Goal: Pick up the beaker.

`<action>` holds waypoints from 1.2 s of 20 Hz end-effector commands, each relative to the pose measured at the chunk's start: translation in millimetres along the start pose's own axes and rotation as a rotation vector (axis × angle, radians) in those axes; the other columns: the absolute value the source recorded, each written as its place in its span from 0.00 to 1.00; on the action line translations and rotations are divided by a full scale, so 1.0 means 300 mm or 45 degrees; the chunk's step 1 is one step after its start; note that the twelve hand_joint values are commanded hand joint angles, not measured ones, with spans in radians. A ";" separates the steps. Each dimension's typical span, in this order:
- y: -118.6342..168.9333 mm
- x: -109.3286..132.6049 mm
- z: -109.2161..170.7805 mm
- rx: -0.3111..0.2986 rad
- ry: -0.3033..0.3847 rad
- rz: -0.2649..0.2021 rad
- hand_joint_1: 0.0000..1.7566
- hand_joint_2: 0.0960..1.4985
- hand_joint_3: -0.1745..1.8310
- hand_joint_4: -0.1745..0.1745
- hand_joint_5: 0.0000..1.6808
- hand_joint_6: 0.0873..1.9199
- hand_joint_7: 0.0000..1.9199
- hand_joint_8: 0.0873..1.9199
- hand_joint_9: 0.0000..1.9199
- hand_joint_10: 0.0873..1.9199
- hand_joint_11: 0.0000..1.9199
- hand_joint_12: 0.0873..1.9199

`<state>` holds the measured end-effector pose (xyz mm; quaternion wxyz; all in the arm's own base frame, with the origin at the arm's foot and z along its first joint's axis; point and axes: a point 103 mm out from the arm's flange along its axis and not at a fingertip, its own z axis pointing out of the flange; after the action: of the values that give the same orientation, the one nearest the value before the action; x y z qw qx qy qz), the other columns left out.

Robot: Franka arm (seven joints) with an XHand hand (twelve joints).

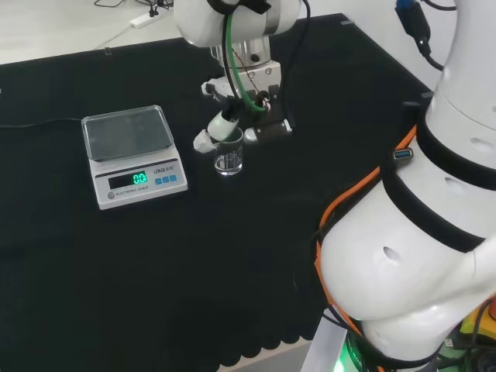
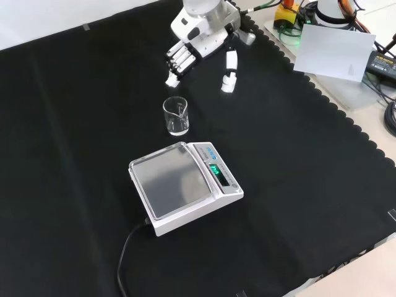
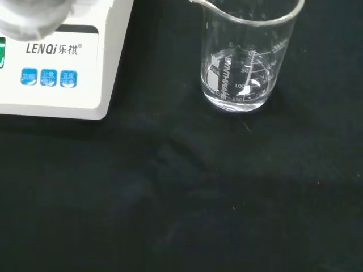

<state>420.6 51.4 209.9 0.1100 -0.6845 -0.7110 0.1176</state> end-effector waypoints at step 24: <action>0.297 -0.063 0.246 0.095 0.069 -0.032 0.39 0.37 0.16 0.63 0.01 0.00 0.03 0.33 0.02 0.46 0.00 0.65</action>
<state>478.4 43.7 123.5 0.1505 -0.6691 -0.7171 0.1243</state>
